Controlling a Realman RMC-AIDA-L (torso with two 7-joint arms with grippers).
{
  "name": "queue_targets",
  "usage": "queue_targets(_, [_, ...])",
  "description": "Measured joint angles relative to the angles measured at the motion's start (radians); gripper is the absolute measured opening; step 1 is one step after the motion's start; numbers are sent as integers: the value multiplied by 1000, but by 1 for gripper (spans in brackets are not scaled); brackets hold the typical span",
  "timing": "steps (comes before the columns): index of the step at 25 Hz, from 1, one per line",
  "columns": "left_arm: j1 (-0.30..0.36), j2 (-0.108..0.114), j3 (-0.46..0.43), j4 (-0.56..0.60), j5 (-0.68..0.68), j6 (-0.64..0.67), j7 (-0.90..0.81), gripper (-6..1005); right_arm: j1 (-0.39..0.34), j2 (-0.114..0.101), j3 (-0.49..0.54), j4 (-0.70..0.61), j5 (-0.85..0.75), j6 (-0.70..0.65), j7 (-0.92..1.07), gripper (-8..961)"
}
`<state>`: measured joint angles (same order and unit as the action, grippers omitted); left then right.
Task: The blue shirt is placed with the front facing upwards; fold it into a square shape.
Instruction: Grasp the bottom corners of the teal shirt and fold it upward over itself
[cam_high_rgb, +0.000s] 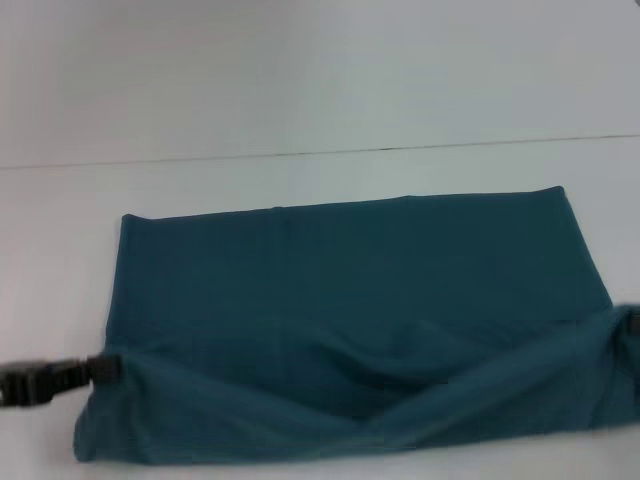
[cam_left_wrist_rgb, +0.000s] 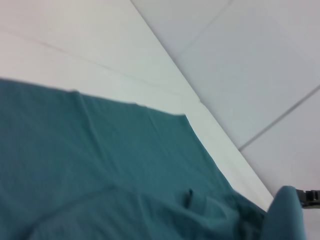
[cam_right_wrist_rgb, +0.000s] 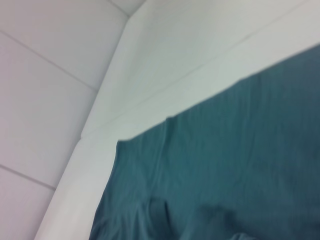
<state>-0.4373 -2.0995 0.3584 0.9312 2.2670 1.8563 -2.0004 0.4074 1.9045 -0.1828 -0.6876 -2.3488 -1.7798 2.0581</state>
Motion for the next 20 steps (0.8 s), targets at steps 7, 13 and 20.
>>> queue_targets(7, [-88, 33, -11, -83, 0, -143, -29, 32, 85, -5, -1, 1, 50, 145, 68, 86])
queue_targets(13, [-147, 43, -9, -103, 0, -238, -46, 31, 127, -6, -5, 12, 93, 212, 94, 88])
queue_targets(20, [-179, 46, 0, -116, 0, -366, -68, 31, 129, -12, -6, 46, 145, 293, 100, 90])
